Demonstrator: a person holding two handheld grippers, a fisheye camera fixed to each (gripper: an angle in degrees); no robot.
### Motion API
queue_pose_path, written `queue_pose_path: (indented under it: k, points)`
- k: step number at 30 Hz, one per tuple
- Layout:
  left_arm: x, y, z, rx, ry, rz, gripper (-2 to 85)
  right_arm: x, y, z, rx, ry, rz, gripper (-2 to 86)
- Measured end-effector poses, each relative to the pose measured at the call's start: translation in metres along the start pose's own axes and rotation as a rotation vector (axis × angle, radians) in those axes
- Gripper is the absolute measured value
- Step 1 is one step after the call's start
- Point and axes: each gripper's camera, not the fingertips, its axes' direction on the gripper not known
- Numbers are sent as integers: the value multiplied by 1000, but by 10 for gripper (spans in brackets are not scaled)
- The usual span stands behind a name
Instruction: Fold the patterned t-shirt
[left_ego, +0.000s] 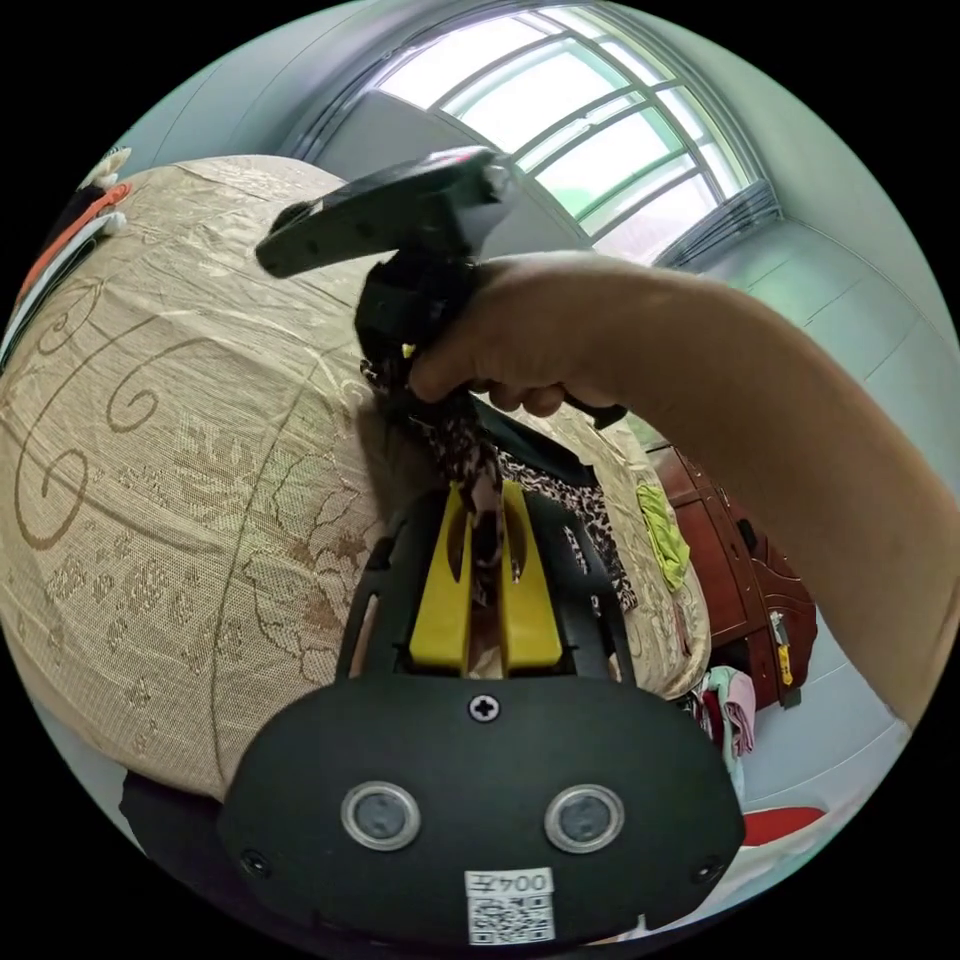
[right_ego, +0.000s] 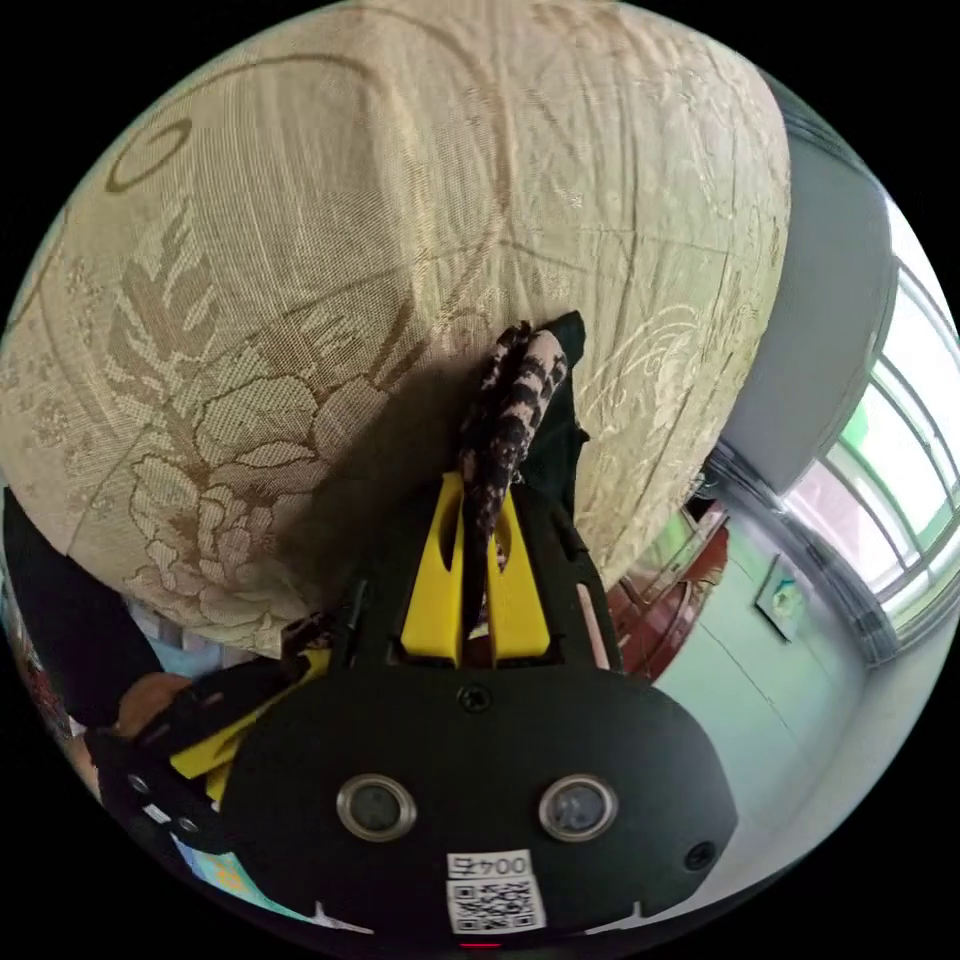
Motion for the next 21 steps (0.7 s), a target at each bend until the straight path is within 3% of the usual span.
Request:
queue_pose_path:
  k: [4, 10, 15, 21]
  points:
    - [39, -6, 9, 25, 11, 71, 35, 54, 59, 35, 170, -221, 102, 2]
    - [136, -14, 51, 28, 88, 218, 26, 139, 200, 157, 462, -522, 250, 3]
    - [216, -6, 125, -36, 122, 321, 23, 174, 312, 317, 643, -681, 379, 3]
    - [297, 27, 247, -187, 87, 401, 17, 173, 390, 536, 723, -904, 502, 9]
